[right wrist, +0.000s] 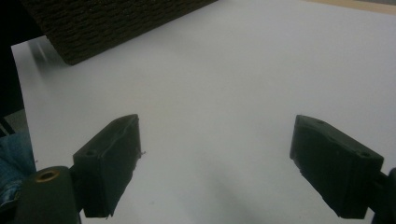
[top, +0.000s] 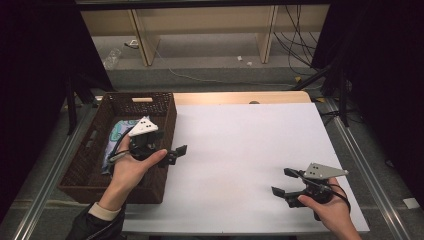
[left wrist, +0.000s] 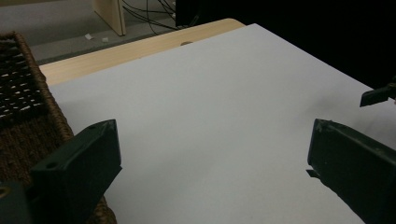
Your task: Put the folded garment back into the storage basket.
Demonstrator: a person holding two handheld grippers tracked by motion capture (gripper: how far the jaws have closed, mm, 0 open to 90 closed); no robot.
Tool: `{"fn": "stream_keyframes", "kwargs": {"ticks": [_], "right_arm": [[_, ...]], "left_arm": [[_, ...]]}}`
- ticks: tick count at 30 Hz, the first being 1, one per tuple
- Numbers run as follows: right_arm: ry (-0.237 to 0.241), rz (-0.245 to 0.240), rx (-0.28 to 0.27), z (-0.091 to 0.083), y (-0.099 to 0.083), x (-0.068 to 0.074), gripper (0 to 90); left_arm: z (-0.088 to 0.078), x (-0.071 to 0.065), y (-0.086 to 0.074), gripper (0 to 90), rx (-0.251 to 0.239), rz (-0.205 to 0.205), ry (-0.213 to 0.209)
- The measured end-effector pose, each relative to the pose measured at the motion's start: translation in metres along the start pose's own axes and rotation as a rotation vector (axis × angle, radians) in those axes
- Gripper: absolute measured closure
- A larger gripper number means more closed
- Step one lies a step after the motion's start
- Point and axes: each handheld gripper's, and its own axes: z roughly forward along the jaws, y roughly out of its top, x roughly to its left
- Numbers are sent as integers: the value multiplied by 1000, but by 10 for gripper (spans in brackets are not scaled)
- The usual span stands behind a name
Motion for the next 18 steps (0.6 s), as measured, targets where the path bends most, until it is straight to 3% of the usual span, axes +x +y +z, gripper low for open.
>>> {"fn": "stream_keyframes", "kwargs": {"ticks": [8,18], "right_arm": [[-1,-5,-2,0,0,0,171],[-1,0,6,0,0,0,171]], "left_arm": [[5,-10,-6,23,17,9,-29],[7,-11,-6,28,22,11,-27]]}}
